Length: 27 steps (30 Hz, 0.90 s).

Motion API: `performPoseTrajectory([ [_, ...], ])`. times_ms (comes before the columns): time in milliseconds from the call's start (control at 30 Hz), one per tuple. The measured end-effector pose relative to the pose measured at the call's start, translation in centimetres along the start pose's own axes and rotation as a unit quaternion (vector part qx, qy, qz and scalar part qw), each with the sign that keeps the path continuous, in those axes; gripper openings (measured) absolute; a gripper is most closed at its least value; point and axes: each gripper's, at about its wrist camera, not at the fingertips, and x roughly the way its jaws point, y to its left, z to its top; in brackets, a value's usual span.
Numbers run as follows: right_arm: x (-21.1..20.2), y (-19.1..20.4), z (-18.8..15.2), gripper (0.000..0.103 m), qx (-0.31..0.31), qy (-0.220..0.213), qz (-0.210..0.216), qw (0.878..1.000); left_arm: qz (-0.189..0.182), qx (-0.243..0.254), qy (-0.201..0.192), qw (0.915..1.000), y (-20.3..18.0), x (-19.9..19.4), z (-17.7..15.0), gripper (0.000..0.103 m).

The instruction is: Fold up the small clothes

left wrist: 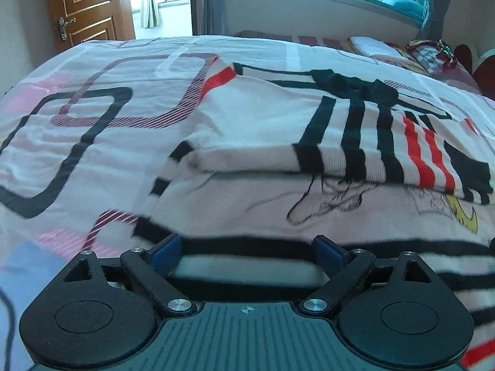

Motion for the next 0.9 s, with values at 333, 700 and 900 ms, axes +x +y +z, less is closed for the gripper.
performPoseTrajectory([
  [333,-5.9,7.2,-2.2,0.029,-0.002,-0.02,0.07,0.997,-0.066,0.052,-0.014,0.9964,-1.3,-4.4,-3.1,0.091],
  [700,-6.4,6.0,-5.9,0.032,-0.004,0.007,0.021,1.0,-0.054,0.071,-0.004,0.996,3.4,-5.5,-7.2,0.091],
  [900,-8.2,3.0,-8.5,0.032,0.008,-0.002,-0.021,1.0,-0.049,0.06,0.001,0.997,4.3,-6.5,-8.1,0.091],
])
